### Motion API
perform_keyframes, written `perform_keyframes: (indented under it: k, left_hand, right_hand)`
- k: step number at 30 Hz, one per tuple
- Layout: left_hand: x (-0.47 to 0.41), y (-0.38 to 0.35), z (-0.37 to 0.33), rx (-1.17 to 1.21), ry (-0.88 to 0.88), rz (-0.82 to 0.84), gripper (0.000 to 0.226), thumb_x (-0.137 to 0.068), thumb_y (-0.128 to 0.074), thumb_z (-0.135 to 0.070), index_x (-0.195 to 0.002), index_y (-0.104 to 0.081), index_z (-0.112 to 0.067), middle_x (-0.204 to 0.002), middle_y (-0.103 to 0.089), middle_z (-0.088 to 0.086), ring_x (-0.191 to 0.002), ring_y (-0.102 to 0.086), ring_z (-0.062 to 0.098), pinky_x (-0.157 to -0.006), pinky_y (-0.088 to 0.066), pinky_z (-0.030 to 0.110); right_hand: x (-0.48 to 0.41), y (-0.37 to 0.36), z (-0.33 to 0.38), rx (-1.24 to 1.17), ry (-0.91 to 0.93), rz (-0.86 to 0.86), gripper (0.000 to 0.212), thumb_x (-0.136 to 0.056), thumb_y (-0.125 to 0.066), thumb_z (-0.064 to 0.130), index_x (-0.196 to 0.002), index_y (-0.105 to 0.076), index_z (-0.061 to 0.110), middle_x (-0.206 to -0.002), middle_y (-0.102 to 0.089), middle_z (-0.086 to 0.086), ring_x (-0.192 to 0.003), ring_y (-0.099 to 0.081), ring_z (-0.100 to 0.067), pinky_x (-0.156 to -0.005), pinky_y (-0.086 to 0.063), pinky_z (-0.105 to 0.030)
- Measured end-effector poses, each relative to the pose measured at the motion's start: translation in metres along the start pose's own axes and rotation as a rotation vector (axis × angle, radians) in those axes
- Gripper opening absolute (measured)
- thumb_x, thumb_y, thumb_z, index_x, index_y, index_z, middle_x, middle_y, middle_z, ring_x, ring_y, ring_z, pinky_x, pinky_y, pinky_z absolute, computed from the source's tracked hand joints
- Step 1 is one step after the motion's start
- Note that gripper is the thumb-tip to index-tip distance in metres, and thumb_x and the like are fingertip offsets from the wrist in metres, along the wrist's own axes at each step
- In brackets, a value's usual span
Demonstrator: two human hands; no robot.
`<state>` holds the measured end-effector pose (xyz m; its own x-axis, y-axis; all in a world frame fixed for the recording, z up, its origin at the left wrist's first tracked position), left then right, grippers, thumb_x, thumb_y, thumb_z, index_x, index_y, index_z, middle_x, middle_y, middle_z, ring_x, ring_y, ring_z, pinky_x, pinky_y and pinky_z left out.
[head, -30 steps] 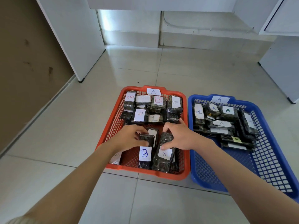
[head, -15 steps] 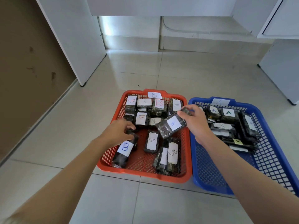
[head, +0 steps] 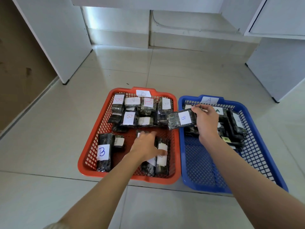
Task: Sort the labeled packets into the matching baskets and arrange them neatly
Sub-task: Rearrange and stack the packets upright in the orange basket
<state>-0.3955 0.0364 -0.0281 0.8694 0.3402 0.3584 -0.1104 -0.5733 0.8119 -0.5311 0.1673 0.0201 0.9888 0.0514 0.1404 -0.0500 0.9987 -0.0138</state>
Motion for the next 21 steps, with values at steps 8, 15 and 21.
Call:
perform_keyframes:
  k: [8,15,21]
  left_hand:
    - [-0.003,0.005,0.003,0.287,0.047,-0.06,0.068,-0.066,-0.083,-0.034,-0.123,-0.053,-0.011,-0.117,-0.048,0.004,-0.109,-0.049,0.022,-0.082,-0.042,0.028]
    - [0.008,0.039,0.032,0.732,0.147,-0.187,0.043,-0.071,-0.08,-0.015,-0.109,-0.062,-0.014,-0.108,-0.066,0.001,-0.091,-0.063,0.018,-0.08,-0.05,0.031]
    - [0.022,0.076,0.078,0.677,0.233,-0.199,0.056,-0.067,-0.082,-0.022,-0.118,-0.059,-0.023,-0.106,-0.062,-0.001,-0.098,-0.06,0.018,-0.089,-0.048,0.034]
  right_hand:
    - [-0.004,-0.005,-0.002,-0.055,-0.017,-0.002,0.012,-0.085,-0.064,0.008,-0.092,-0.057,0.014,-0.084,-0.064,0.001,-0.071,-0.062,-0.013,-0.06,-0.049,-0.027]
    - [0.002,-0.018,-0.004,-0.064,-0.019,0.043,0.009,-0.086,-0.063,0.007,-0.085,-0.056,0.014,-0.082,-0.063,0.0,-0.069,-0.061,-0.012,-0.056,-0.049,-0.024]
    - [0.013,-0.034,-0.014,-0.021,-0.039,0.131,0.009,-0.086,-0.064,0.008,-0.091,-0.057,0.013,-0.089,-0.067,-0.008,-0.069,-0.064,-0.014,-0.044,-0.046,-0.017]
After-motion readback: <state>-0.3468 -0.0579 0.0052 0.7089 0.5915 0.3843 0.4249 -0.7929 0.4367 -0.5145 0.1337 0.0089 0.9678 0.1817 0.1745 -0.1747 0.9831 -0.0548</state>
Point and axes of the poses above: each hand's wrist, its own x-axis away from the middle knuckle, its own y-axis out of the back of the hand, z = x × y, the point moved 3 cm from there along -x, towards the middle knuckle
